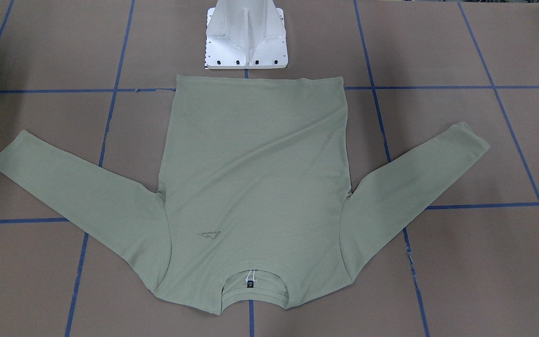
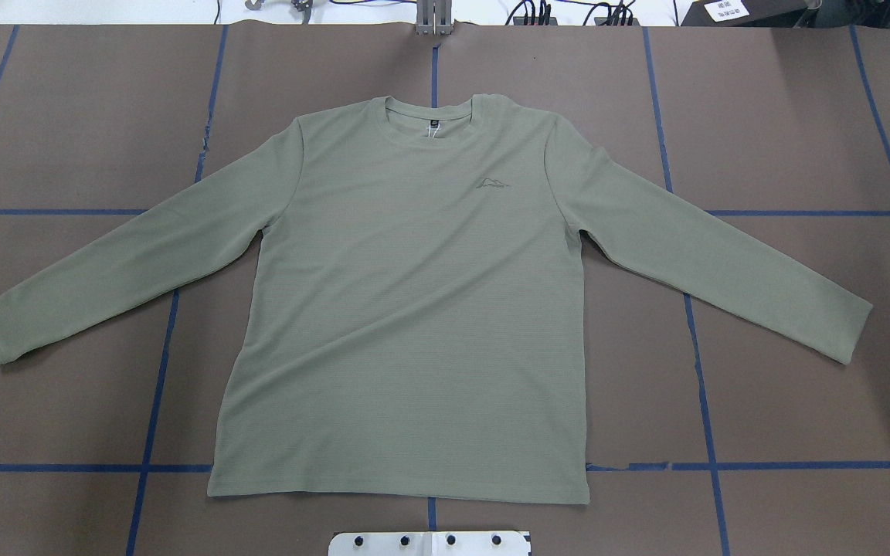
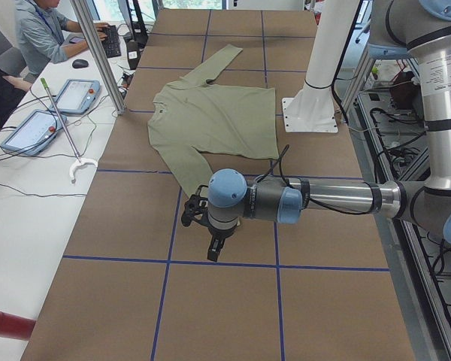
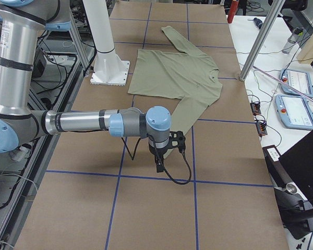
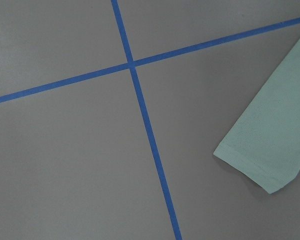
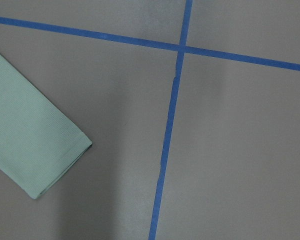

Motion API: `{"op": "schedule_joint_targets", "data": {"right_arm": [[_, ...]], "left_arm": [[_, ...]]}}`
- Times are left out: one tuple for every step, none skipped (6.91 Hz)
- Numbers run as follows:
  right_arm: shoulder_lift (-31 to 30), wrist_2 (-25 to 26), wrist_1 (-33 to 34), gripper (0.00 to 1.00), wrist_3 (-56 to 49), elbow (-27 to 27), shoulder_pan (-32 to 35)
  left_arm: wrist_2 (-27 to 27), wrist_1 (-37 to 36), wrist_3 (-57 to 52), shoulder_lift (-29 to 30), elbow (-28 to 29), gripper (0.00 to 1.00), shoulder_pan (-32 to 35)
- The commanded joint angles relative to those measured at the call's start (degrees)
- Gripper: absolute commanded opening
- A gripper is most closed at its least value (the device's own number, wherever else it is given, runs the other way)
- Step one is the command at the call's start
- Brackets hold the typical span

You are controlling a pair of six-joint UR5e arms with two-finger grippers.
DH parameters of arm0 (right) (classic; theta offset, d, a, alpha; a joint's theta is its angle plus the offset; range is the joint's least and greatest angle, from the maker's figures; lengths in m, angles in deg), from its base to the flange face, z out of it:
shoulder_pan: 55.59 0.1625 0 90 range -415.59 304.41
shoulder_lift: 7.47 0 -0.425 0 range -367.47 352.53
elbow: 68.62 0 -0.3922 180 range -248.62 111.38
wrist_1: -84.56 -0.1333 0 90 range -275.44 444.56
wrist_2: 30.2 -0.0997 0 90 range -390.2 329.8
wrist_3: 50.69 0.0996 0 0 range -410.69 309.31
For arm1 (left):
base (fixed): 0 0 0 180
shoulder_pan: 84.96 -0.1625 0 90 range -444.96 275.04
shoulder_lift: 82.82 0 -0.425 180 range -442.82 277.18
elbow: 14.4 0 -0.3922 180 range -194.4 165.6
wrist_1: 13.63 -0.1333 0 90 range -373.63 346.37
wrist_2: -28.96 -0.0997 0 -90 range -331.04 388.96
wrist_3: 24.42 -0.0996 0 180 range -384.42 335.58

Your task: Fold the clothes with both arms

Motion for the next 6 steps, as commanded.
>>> {"op": "schedule_joint_targets", "data": {"right_arm": [[0.02, 0.00, -0.06, 1.00, -0.02, 0.52, 0.00], [0.02, 0.00, -0.06, 1.00, -0.45, 2.18, 0.00], [0.11, -0.17, -0.06, 1.00, -0.54, 3.33, -0.09], [1.32, -0.26, -0.15, 1.00, -0.28, 3.60, -0.17], [5.08, -0.26, -0.49, 1.00, 0.16, 3.61, -0.17], [8.16, 0.17, -3.28, 1.00, 0.16, 2.30, -0.17]], "left_arm": [[0.09, 1.89, 0.00, -0.26, 0.00, 1.00, 0.09], [0.00, 3.82, 0.00, -0.35, 0.00, 1.00, 0.09], [-0.09, 5.76, 0.00, -0.35, 0.00, 1.00, 0.00], [-0.17, 7.87, 0.09, 0.00, 0.08, 1.00, 0.00], [0.00, 12.93, 0.44, 0.78, 0.52, 1.00, 0.00], [0.00, 18.20, 0.61, 1.40, 1.31, 1.00, 0.17]]}}
